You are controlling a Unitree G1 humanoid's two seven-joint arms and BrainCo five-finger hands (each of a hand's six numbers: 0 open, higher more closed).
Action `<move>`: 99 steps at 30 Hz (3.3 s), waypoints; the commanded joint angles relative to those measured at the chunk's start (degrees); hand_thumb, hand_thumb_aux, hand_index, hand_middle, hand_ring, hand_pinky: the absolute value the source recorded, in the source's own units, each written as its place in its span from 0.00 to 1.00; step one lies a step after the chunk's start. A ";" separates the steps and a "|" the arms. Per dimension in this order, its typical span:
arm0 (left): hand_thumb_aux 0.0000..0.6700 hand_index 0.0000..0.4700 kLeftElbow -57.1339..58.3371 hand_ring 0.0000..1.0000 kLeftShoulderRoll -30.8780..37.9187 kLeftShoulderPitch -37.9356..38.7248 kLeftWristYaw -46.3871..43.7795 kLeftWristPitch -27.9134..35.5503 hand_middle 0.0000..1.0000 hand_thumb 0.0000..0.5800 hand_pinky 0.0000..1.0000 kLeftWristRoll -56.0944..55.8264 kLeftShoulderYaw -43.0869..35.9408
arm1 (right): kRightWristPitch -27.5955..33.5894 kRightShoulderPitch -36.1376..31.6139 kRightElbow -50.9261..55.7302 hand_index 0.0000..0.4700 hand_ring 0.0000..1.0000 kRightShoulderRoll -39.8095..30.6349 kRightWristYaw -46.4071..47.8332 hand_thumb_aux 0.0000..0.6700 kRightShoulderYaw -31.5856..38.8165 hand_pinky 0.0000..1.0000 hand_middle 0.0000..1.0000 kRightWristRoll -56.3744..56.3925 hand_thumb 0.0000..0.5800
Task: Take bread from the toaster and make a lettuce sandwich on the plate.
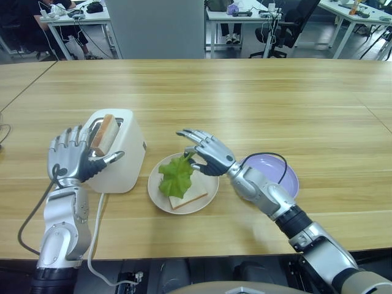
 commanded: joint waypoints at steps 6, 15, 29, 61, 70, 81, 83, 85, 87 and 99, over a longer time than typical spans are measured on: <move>0.00 0.00 9.37 0.00 0.37 -6.72 -0.17 -0.08 0.00 0.00 0.00 -1.27 -4.68 | -0.44 -4.42 18.09 0.98 0.00 4.25 -4.50 1.00 4.59 0.00 0.00 -1.82 1.00; 0.69 0.68 12.15 0.00 1.51 -10.10 1.39 -1.78 0.00 0.90 0.00 -5.05 -4.47 | 2.36 -6.73 28.64 0.98 0.00 3.48 -9.07 1.00 8.51 0.00 0.00 -5.67 1.00; 1.00 0.98 12.15 1.00 2.94 -12.91 6.72 -8.84 1.00 1.00 1.00 -15.74 -0.48 | 9.96 -8.15 31.12 0.00 0.00 0.85 -11.97 0.00 12.30 0.00 0.00 -9.12 0.00; 1.00 0.98 1.14 1.00 2.63 -11.65 -32.66 -27.34 1.00 1.00 1.00 -53.50 -12.25 | 3.49 14.14 -25.28 0.00 0.00 -24.59 -11.63 0.00 -5.22 0.00 0.00 -7.01 0.00; 1.00 0.98 20.77 1.00 1.08 -19.91 -39.60 -36.76 1.00 1.00 1.00 -54.59 -15.16 | -5.47 25.37 -32.33 0.00 0.00 -24.36 -10.53 0.00 -1.63 0.00 0.00 -10.14 0.00; 1.00 0.98 36.89 1.00 -0.91 -27.76 -41.99 -42.76 1.00 1.00 1.00 -52.79 -16.79 | -7.80 25.85 -25.75 0.00 0.00 -20.87 -4.13 0.00 3.58 0.00 0.00 -12.78 0.00; 1.00 0.98 38.37 1.00 -1.22 -28.09 -42.89 -42.63 1.00 1.00 1.00 -52.73 -17.44 | -7.51 25.46 -24.78 0.00 0.00 -20.08 -3.44 0.00 3.64 0.00 0.00 -12.64 0.00; 1.00 0.98 39.26 1.00 -1.57 -28.04 -44.86 -41.28 1.00 1.00 1.00 -53.80 -17.68 | -7.36 24.88 -23.51 0.00 0.00 -19.28 -2.83 0.00 3.85 0.00 0.00 -12.81 0.00; 1.00 0.98 39.78 1.00 -1.87 -27.95 -46.81 -39.36 1.00 1.00 1.00 -54.99 -17.59 | -7.35 24.37 -22.61 0.00 0.00 -18.59 -2.47 0.00 4.06 0.00 0.00 -13.00 0.00; 1.00 0.98 43.26 1.00 -2.92 -28.92 -51.66 -33.17 1.00 1.00 1.00 -55.76 -17.71 | -5.93 22.20 -20.28 0.00 0.00 -15.69 1.32 0.00 4.92 0.00 0.00 -13.56 0.00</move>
